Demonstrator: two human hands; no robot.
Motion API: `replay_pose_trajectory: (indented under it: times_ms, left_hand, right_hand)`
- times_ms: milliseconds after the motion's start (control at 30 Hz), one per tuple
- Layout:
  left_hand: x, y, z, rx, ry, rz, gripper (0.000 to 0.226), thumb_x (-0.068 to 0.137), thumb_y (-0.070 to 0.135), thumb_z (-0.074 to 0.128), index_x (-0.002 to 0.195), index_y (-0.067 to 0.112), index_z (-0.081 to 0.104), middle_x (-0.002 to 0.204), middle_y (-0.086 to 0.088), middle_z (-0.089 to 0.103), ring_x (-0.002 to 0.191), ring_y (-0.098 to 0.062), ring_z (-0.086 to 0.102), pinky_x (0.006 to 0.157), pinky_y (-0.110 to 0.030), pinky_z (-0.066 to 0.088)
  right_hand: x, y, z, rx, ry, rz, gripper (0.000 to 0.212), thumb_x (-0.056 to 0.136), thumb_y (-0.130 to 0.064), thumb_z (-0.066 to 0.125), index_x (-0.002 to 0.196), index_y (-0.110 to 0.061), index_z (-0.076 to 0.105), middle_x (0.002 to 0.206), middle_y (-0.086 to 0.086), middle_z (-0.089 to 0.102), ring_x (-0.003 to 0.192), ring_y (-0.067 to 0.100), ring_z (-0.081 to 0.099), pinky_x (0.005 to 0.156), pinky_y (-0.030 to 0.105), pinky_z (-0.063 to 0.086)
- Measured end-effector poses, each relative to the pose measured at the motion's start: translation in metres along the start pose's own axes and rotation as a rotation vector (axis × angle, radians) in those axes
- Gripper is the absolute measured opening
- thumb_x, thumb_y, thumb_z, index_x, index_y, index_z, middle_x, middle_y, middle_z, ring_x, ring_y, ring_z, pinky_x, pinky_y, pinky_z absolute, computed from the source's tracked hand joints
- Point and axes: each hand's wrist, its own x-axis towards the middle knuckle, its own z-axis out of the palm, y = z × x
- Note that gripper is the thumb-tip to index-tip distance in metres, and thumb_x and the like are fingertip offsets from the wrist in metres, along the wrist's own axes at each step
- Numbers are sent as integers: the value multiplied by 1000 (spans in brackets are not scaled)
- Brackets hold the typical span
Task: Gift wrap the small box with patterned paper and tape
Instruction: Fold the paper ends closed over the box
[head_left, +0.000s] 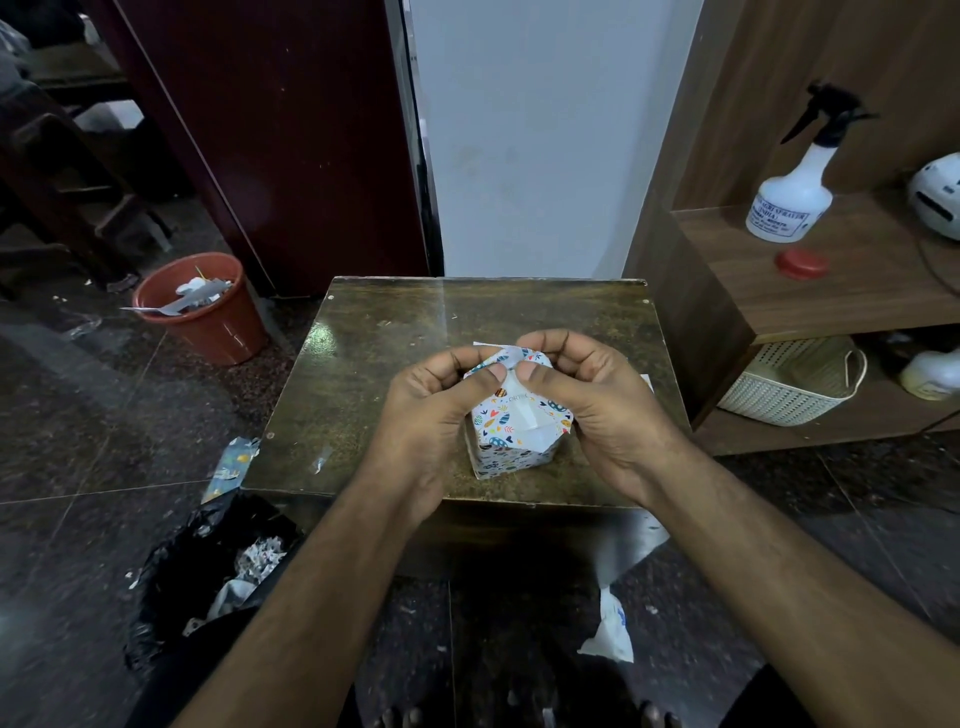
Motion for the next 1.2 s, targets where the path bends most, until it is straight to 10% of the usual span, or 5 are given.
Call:
replay_pose_trajectory:
  times_ms: [333,533,700,900,1200]
  left_hand:
    - [6,3,-12,50,-96,4,39,74,15,81,109,-1,76,109,-21,77,102,-29,73,86,-30,59]
    - [6,5,-13,92,-140,69,28,72,11,80,99,5,79,102,-15,79,96,-21,76,81,-26,59]
    - [7,4,-18,263,-164,246,33,77,10,75,107,-2,75,98,-4,79,97,-13,74,82,-22,57]
    - [5,10,-27,450,-220,269,20,93,17,69,102,5,81,109,-3,77,114,-13,68,93,-22,53]
    - [5,10,-17,623,-29,449,15,85,7,82,93,20,81,103,5,64,106,-6,60,85,-15,46]
  right_hand:
    - [-5,-1,-9,-389,57,-203,19,80,-30,87,96,-27,76,107,8,69,101,13,63,92,44,56]
    - [-4,1,-9,-444,44,-271,22,74,-37,90,90,-31,76,95,-16,60,95,6,61,87,35,52]
    - [-6,-1,-8,-509,59,-348,17,71,-36,90,80,-40,75,100,12,58,90,26,59,72,29,47]
    - [-5,-1,-8,-508,70,-353,17,73,-35,90,82,-32,76,102,5,62,98,21,63,76,26,49]
    - [-3,1,-19,-777,56,-463,25,102,-39,60,103,-26,81,106,-8,57,113,17,57,93,30,46]
